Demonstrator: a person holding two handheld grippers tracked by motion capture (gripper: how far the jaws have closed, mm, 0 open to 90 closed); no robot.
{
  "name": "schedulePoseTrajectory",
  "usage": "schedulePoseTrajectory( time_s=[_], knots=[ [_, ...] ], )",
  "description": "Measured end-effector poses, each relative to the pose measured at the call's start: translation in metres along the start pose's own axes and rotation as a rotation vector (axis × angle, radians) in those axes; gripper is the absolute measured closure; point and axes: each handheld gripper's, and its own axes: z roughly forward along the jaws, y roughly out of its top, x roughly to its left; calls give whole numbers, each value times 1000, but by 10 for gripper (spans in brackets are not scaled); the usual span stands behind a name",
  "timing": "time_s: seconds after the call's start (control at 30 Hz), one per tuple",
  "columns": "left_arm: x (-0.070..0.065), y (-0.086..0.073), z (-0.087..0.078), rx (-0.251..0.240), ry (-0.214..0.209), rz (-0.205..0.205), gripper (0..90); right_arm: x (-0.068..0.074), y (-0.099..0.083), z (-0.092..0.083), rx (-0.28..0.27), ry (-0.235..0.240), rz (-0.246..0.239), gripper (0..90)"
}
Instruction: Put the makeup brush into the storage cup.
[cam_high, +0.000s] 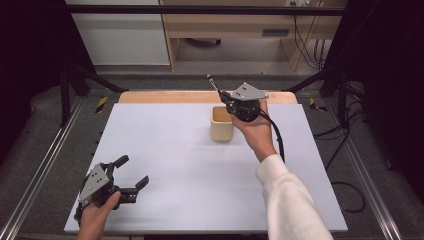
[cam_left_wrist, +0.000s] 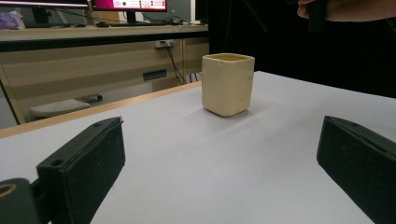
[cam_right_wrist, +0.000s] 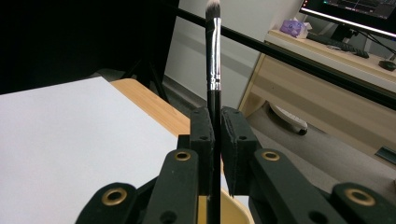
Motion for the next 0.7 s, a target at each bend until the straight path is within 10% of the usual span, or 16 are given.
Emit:
schedulePoseTrajectory(
  time_s=[0.7],
  knots=[
    [-2, 0, -1, 8, -3, 13, 9, 6, 2, 9, -56, 28, -71, 837]
  ],
)
